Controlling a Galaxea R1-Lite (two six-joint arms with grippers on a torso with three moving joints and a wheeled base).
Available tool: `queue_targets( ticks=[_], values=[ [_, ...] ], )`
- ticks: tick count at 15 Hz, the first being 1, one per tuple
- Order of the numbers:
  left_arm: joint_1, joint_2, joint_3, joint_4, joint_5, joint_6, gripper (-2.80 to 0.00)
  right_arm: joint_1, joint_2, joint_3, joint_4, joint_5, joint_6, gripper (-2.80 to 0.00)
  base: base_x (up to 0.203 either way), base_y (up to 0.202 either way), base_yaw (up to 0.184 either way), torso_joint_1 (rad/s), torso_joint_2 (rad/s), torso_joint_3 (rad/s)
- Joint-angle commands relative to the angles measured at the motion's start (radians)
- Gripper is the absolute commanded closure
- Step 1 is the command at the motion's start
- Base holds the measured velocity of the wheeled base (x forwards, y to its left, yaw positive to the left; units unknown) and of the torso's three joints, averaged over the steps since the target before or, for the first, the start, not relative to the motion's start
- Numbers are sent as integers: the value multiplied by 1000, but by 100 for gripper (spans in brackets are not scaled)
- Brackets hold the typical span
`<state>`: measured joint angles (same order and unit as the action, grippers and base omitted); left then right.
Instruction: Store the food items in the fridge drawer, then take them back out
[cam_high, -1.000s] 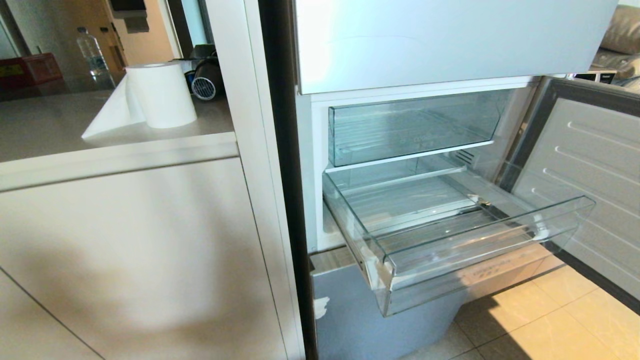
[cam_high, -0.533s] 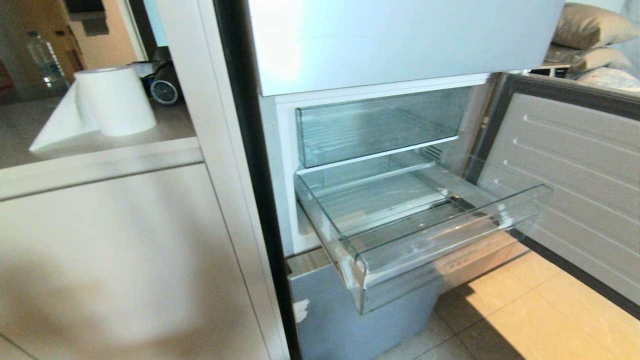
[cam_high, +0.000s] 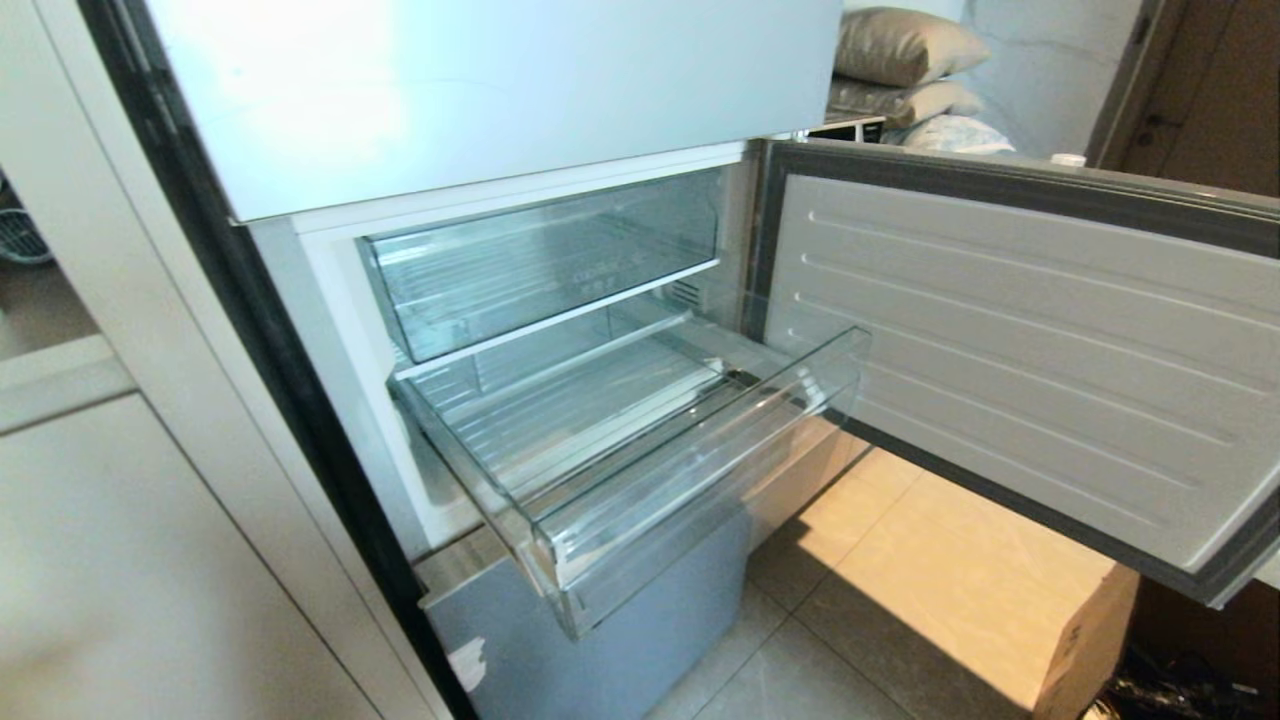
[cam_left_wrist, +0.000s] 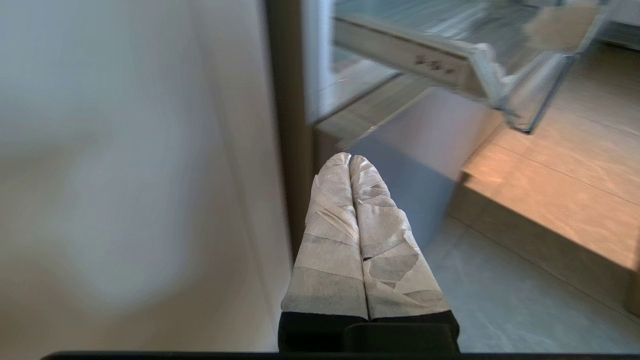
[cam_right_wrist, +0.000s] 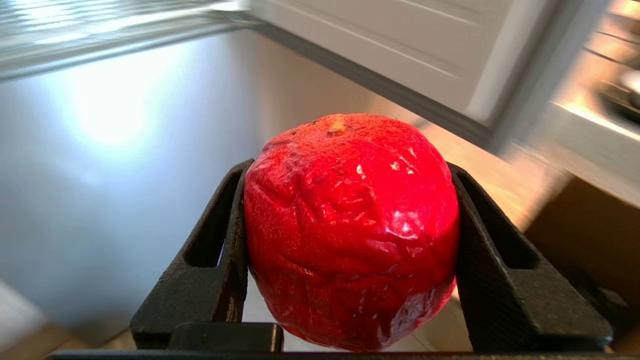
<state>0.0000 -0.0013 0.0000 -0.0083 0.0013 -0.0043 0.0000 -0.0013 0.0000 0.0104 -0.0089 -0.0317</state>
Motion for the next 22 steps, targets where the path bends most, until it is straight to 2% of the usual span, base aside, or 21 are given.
queue_targets(
  ticks=[1, 4, 7, 9, 11, 14, 19, 22],
  values=[
    [0, 1, 2, -1, 0, 0, 0, 0, 1, 0, -1, -2, 1, 0, 1, 6, -136, 2, 9, 2],
    [0, 1, 2, -1, 0, 0, 0, -3, 42, -67, -5, -38, 13, 0, -2, 1, -25, 1, -1, 2],
    [0, 0, 2, 1, 0, 0, 0, -24, 212, -251, -3, -154, 105, 0, 0, 0, 0, 0, 0, 0],
    [0, 1, 2, 0, 0, 0, 0, -140, 363, -290, -21, -202, 156, 0, 0, 0, 0, 0, 0, 0],
    [0, 0, 2, 1, 0, 0, 0, -289, 523, -304, -90, -191, 208, 0, 0, 0, 0, 0, 0, 0],
    [0, 1, 2, -1, 0, 0, 0, -493, 784, -316, -277, -146, 255, 0, 0, 0, 0, 0, 0, 0],
    [0, 1, 2, -1, 0, 0, 0, -732, 1235, -383, -636, -104, 270, 0, 0, 0, 0, 0, 0, 0],
    [0, 1, 2, 0, 0, 0, 0, -851, 1456, -501, -775, -96, 267, 0, 0, 0, 0, 0, 0, 0]
  ],
)
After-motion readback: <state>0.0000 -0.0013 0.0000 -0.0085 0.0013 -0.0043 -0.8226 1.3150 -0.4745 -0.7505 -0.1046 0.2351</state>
